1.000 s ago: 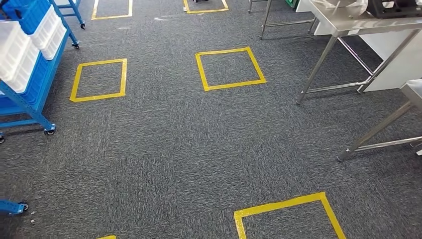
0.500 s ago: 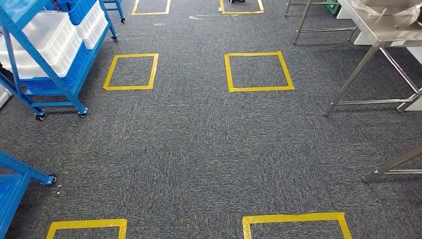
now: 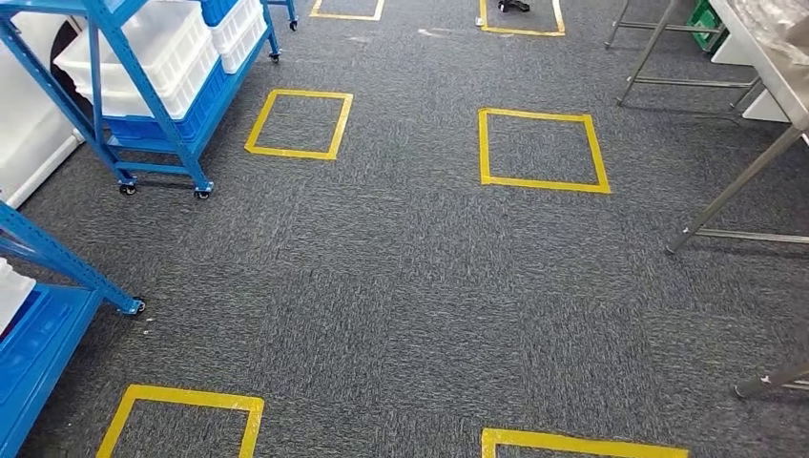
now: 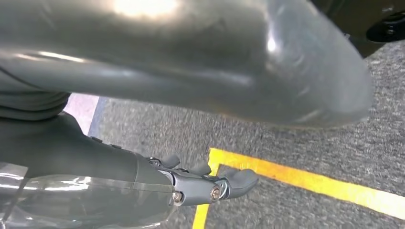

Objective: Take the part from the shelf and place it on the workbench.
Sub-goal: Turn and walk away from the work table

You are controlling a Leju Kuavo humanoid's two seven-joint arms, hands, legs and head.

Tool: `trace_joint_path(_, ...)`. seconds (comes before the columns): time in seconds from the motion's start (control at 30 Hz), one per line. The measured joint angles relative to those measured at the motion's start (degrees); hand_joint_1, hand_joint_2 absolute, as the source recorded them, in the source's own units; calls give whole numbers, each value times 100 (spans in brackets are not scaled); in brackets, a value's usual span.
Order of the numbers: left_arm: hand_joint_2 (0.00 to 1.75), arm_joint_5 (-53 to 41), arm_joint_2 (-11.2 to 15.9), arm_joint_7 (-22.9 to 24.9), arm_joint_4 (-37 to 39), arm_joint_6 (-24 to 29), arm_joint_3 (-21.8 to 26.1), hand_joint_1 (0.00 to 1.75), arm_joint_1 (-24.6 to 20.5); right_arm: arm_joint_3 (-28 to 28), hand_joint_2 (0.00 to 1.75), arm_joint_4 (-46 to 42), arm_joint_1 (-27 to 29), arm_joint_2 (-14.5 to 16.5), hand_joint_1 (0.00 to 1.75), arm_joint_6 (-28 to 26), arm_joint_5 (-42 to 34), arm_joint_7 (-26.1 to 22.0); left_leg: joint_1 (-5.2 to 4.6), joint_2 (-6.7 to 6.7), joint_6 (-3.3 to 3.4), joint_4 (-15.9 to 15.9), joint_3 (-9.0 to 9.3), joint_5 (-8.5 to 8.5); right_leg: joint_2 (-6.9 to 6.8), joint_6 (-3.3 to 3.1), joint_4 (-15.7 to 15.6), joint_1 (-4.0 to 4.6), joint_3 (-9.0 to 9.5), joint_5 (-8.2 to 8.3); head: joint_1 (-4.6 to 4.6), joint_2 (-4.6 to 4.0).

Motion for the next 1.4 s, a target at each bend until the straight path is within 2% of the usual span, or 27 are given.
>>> trace_joint_path(0.03,0,1,-1,0,0,1,-1,0,0,0,0,0,5,-1,0,-1,0,0,4,-69,-16,17,2,-8,67,-1,-393,-18,172,239,1,-1)
trace_joint_path(0.1,0,1,-3,-2,0,1,-2,0,-10,0,0,0,17,-3,0,-1,1,1,-5,-192,-77,66,-23,-26,282,-15,-1065,-38,462,518,-2,-1)
trace_joint_path(0.17,0,1,-3,-7,0,0,-2,0,-15,0,0,0,15,-4,0,-1,3,4,-8,-290,-154,87,-65,-20,364,-54,-1244,-19,526,533,-5,-1)
trace_joint_path(0.2,0,2,-4,-9,0,0,-2,0,-9,0,0,0,7,-4,0,-1,4,7,3,-341,-191,79,-83,-8,310,-89,-1249,-14,524,545,-9,-1)
trace_joint_path(0.23,0,2,-4,-10,0,0,-2,0,-1,-1,0,0,3,-4,0,-1,6,10,11,-317,-219,94,-96,-15,249,-129,-1265,-13,532,558,-7,-1)
trace_joint_path(0.3,0,5,-5,-10,0,0,-2,0,5,-2,0,0,7,-4,0,-3,14,15,8,-81,-257,360,-224,-189,115,-221,-1305,-13,550,579,-37,-1)
trace_joint_path(0.37,0,10,-8,-11,0,0,-3,0,-8,-4,0,0,26,-4,0,-1,26,17,1,182,-271,1055,-541,-563,-31,-281,-1317,20,552,575,-67,-1)
trace_joint_path(0.43,0,16,-11,-11,0,0,-4,0,-10,-8,0,0,35,-4,0,6,42,17,3,239,-274,1712,-838,-808,-183,-305,-1316,59,550,563,-70,0)
trace_joint_path(0.47,0,19,-13,-14,0,0,-5,0,-3,-10,0,0,33,-4,0,8,50,15,2,252,-265,1776,-854,-781,-253,-312,-1315,75,554,556,-70,0)
trace_joint_path(0.5,0,21,-15,-18,0,1,-6,0,4,-12,0,0,29,-4,0,9,59,11,-1,273,-246,1598,-749,-649,-318,-315,-1315,88,565,549,-70,0)
trace_joint_path(0.53,0,21,-16,-22,0,1,-8,0,10,-13,0,0,24,-3,0,10,67,8,-11,327,-216,1226,-546,-456,-377,-315,-1314,100,582,540,-70,0)
trace_joint_path(0.6,0,21,-17,-29,0,1,-11,0,0,-14,0,0,18,-1,0,13,76,2,-64,538,-138,437,-138,-185,-483,-290,-1309,127,611,517,-68,-1)
trace_joint_path(0.67,0,21,-17,-36,0,1,-13,0,-15,-15,0,0,11,0,0,14,80,1,-116,634,-78,133,-13,-134,-582,-243,-1304,140,620,501,-64,-1)
trace_joint_path(0.73,0,21,-17,-43,0,2,-13,0,-4,-15,0,-1,-18,-1,0,10,81,-1,-111,529,-28,83,-10,-95,-668,-187,-1314,137,641,489,-68,-1)
trace_joint_path(0.77,0,21,-19,-44,-1,3,-13,0,5,-15,0,-1,-28,-3,0,8,82,-2,-96,479,1,38,15,-66,-625,-158,-1281,131,646,448,-63,-1)
trace_joint_path(0.83,0,22,-25,-45,-2,5,-13,0,3,-17,0,-1,-28,-8,0,3,86,-7,-55,383,59,-40,55,-3,-350,-105,-899,108,493,187,-42,0)
trace_joint_path(0.9,0,21,-32,-44,-2,7,-14,0,-8,-20,0,0,-15,-9,0,5,96,-13,-55,274,80,-44,34,18,-78,-65,-125,68,115,-176,-27,0)
trace_joint_path(0.93,0,21,-37,-44,-2,7,-14,0,-9,-21,0,0,-12,-8,0,7,102,-19,-54,212,80,-36,26,20,-36,-48,180,51,-49,-258,-27,-1)
trace_joint_path(0.97,0,21,-41,-46,-2,8,-15,0,-6,-21,0,0,-8,-9,0,8,108,-30,-53,144,75,-25,24,17,-22,-32,306,34,-136,-224,-28,-1)
trace_joint_path(1.0,0,21,-45,-51,-2,10,-16,0,-3,-23,0,0,-5,-10,0,9,113,-44,-48,73,66,-9,26,12,-13,-19,192,16,-112,-67,-27,-1)
trace_joint_path(1.03,0,21,-48,-56,-2,13,-18,0,-3,-27,0,0,-3,-14,0,10,117,-62,-42,2,52,11,28,3,24,-10,-128,-5,9,173,-26,-1)
trace_joint_path(1.1,0,14,-55,-73,-2,26,-32,0,-11,-39,0,0,5,-25,0,19,125,-93,-33,-123,-5,74,8,-30,237,-10,-876,-37,315,538,-23,-1)
trace_joint_path(1.17,0,2,-62,-91,-4,51,-55,0,-24,-52,0,0,-7,-33,0,33,130,-113,-34,-215,-82,114,-43,-42,376,-46,-1190,-29,433,614,-23,-1)
trace_joint_path(1.23,0,-7,-72,-113,-9,80,-75,0,-27,-63,0,0,-38,-47,0,58,134,-132,-28,-293,-156,105,-77,-29,292,-112,-1209,-16,431,626,-25,-1)
trace_joint_path(1.3,0,-12,-87,-126,-15,112,-102,0,-27,-74,0,0,-46,-66,0,100,147,-170,-18,-141,-209,250,-145,-137,168,-201,-1259,-25,450,653,-42,-1)
trace_joint_path(1.37,0,-14,-97,-121,-17,133,-134,0,-37,-81,0,0,-37,-84,0,127,177,-212,-6,131,-248,806,-393,-469,24,-270,-1289,-14,458,664,-73,-1)
trace_joint_path(1.4,0,-10,-100,-113,-17,139,-144,0,-42,-83,0,0,-33,-92,0,130,200,-223,1,202,-268,1191,-570,-661,-51,-290,-1288,0,455,659,-85,-1)
